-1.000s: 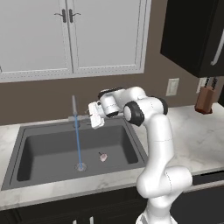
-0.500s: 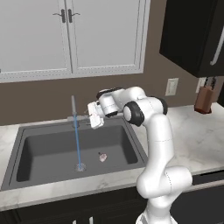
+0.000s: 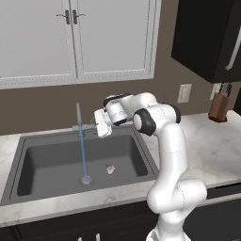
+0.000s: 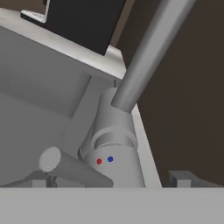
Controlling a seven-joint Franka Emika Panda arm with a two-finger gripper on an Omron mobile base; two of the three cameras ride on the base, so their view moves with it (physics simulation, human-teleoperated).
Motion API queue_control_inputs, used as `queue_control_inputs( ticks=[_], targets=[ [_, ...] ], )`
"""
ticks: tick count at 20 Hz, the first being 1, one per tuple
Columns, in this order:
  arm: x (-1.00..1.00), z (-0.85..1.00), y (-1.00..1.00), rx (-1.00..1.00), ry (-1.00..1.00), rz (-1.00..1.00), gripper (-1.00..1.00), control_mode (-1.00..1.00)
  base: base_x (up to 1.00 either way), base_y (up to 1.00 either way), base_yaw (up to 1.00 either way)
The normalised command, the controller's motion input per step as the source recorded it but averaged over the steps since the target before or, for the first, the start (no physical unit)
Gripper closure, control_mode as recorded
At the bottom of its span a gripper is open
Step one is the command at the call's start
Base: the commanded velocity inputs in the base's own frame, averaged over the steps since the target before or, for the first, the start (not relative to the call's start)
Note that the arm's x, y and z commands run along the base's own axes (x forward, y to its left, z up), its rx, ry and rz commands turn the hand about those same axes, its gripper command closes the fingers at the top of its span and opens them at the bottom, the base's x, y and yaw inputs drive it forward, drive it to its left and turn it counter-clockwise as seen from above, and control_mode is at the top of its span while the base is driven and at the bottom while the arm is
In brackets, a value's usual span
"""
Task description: Turn on the sink faucet. Then move the garlic from the counter to the sink. Turn off the sink. Move the vegetable from the sink to the pot next to the stove. Finally move the pot to the rear right burner.
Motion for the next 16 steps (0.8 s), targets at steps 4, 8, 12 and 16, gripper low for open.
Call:
queue_control_inputs(
  ticks=[4, 8, 12, 16],
  targets=[
    [-0.22, 0.52, 0.21, 0.00, 0.00, -0.01, -1.00, -1.00, 0.00, 0.00, 0.00],
    [-0.24, 0.46, 0.20, 0.00, 0.00, 0.00, -1.00, -1.00, 0.00, 0.00, 0.00],
    [-0.13, 0.27, 0.31, -0.02, 0.00, 0.00, -1.00, -1.00, 0.00, 0.00, 0.00],
    [-0.01, 0.08, 0.40, -0.03, 0.00, 0.00, -1.00, -1.00, 0.00, 0.00, 0.00]
  ],
)
